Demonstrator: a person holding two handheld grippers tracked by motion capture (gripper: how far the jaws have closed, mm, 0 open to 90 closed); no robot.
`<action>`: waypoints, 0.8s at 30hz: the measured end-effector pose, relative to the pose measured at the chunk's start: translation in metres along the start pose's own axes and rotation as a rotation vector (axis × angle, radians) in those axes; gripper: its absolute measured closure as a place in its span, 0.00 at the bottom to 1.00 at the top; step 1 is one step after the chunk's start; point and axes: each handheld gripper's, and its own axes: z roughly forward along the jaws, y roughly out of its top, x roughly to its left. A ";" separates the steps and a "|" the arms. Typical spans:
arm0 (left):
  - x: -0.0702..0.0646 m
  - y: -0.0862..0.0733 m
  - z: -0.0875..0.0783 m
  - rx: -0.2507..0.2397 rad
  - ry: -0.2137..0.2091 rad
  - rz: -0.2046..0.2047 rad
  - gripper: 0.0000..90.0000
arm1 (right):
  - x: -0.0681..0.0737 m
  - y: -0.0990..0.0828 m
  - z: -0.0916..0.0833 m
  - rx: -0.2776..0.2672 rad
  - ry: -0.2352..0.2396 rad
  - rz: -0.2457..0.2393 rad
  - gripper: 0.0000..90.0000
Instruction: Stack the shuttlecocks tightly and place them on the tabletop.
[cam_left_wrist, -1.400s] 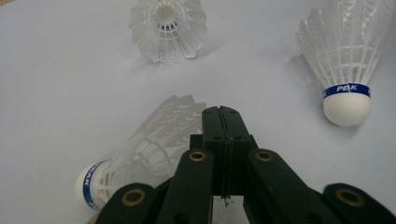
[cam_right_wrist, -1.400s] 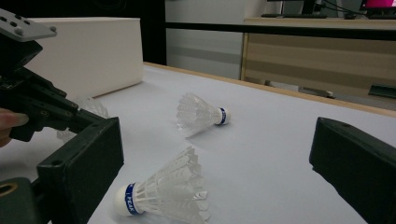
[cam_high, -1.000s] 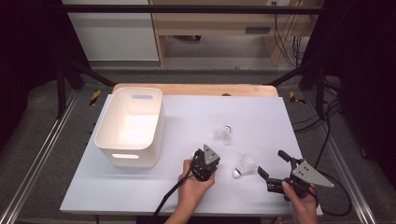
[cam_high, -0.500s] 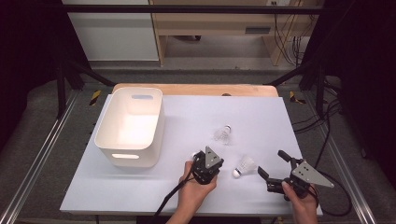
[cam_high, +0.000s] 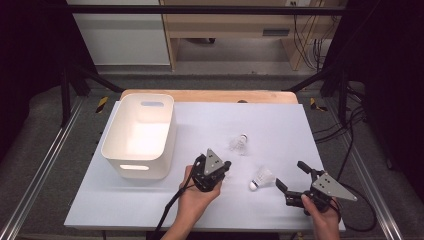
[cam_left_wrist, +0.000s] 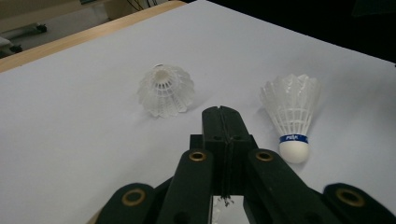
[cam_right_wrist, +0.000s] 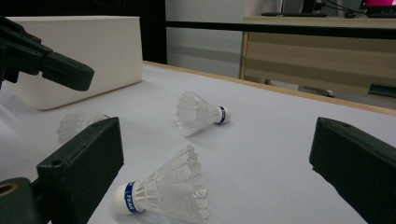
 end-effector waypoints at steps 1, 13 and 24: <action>0.002 0.000 -0.001 0.000 0.001 0.000 1.00 | 0.000 0.000 0.000 0.000 0.000 0.001 0.04; 0.010 -0.015 0.002 -0.070 -0.014 0.046 0.54 | 0.000 -0.001 0.001 0.006 -0.003 0.000 0.04; 0.009 -0.032 0.012 0.016 -0.035 0.098 0.13 | 0.000 -0.002 0.002 0.014 -0.005 0.000 0.04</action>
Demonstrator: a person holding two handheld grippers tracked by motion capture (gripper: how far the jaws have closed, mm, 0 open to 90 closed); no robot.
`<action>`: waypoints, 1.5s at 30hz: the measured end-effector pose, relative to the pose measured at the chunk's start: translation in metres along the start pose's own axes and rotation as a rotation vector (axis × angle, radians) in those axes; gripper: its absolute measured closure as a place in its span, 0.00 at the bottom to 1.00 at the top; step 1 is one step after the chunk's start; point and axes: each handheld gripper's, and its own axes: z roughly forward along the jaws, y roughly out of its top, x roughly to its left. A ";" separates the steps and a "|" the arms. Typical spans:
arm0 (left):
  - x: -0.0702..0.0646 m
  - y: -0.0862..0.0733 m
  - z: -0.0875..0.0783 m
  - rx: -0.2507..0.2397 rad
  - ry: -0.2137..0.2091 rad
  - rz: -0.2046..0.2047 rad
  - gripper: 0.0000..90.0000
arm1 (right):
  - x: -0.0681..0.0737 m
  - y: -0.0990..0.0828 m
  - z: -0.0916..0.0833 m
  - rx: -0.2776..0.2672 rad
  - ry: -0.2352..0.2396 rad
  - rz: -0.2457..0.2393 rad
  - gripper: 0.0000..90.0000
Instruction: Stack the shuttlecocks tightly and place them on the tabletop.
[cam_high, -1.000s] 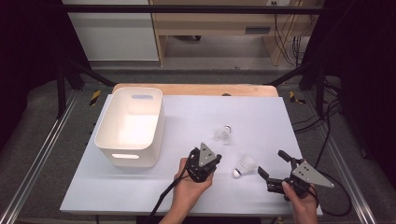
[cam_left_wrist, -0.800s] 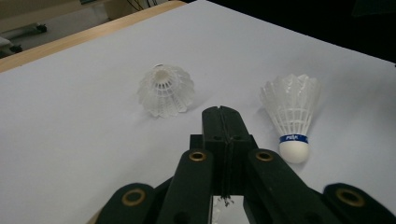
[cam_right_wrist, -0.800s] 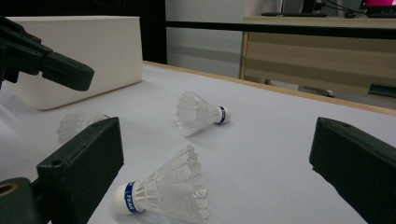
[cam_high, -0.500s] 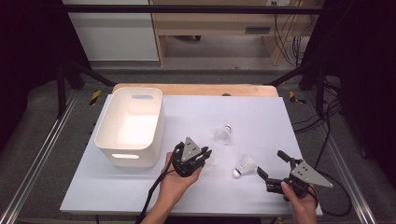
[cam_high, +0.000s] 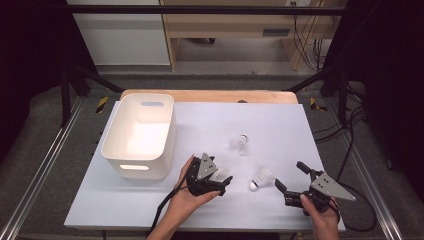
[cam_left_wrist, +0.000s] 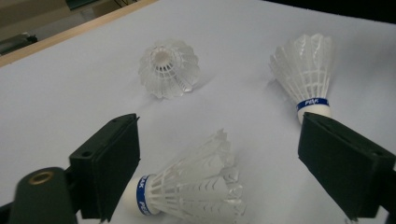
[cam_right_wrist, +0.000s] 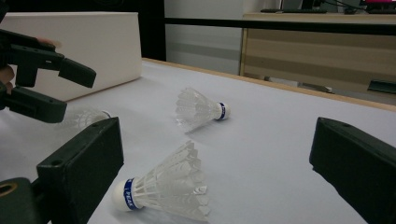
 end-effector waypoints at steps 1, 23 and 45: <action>0.000 -0.001 0.001 0.002 -0.003 -0.001 0.11 | 0.000 0.000 0.000 0.002 -0.001 0.002 0.04; 0.001 -0.011 0.009 -0.003 0.060 0.058 0.68 | 0.001 -0.001 0.002 0.005 0.006 -0.001 0.04; 0.010 0.009 0.009 0.030 0.128 -0.008 1.00 | 0.000 0.000 0.000 -0.009 0.005 0.011 0.04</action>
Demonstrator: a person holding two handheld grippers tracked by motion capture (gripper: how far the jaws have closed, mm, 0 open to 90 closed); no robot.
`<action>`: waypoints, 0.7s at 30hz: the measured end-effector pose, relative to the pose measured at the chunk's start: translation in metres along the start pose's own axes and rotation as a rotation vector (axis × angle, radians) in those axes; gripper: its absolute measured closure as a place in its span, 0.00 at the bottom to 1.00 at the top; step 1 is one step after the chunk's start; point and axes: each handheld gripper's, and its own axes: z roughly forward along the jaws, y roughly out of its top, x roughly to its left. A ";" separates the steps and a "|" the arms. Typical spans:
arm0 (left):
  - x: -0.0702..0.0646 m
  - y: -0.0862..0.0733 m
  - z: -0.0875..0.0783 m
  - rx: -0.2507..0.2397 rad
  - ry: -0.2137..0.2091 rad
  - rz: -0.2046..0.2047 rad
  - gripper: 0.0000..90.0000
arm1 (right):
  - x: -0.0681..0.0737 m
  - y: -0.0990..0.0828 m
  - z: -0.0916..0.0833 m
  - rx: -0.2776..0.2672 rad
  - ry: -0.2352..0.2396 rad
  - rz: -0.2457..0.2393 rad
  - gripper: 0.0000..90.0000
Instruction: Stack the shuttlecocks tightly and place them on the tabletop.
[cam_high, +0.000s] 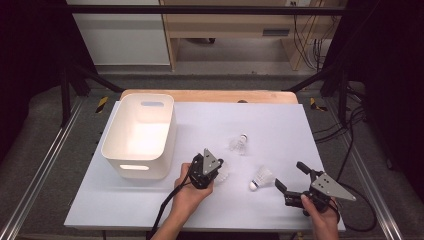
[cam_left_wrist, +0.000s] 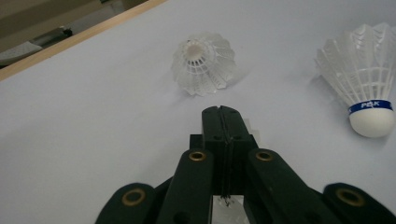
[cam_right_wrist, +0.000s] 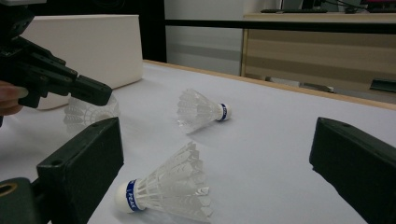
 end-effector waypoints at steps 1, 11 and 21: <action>0.002 0.001 -0.002 -0.002 0.010 0.001 1.00 | 0.000 0.000 0.000 0.000 0.000 0.001 0.04; 0.027 0.008 -0.015 -0.029 0.178 -0.049 1.00 | 0.001 0.000 0.001 0.005 0.006 -0.005 0.04; 0.043 0.007 -0.017 0.008 0.283 -0.051 1.00 | 0.003 0.000 0.002 0.012 0.009 -0.011 0.04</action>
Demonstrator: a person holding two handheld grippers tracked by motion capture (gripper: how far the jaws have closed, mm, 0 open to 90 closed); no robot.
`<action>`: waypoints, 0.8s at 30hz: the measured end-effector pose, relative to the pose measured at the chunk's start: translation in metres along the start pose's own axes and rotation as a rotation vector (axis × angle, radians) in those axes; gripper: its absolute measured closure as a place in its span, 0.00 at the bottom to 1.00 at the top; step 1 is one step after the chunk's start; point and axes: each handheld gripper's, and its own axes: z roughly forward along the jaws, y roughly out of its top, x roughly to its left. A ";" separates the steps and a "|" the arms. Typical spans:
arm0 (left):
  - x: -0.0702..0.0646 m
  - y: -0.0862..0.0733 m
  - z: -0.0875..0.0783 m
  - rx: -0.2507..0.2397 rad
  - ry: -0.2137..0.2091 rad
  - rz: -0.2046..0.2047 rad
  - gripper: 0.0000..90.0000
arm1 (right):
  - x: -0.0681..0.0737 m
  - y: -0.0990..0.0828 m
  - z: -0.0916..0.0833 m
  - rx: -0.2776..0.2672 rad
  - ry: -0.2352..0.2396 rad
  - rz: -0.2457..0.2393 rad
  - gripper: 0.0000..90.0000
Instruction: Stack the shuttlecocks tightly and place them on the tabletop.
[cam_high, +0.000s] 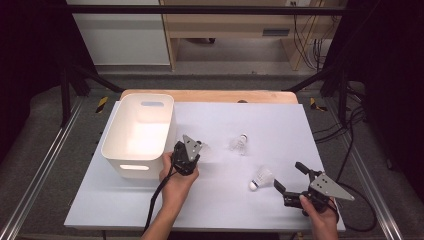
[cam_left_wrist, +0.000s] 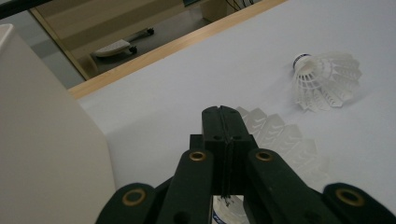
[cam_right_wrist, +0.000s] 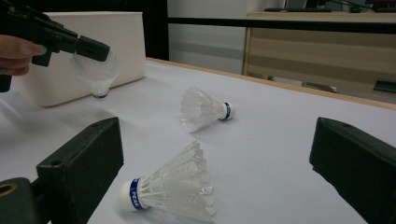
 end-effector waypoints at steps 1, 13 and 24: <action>0.000 -0.001 0.001 0.006 0.003 0.004 1.00 | 0.000 0.000 0.000 -0.001 -0.002 -0.004 0.04; 0.000 -0.007 0.011 0.016 0.016 -0.004 1.00 | 0.001 0.000 0.001 -0.001 0.007 -0.004 0.04; -0.004 -0.010 0.016 0.049 0.066 0.062 1.00 | 0.001 0.000 0.001 0.003 0.013 0.000 0.04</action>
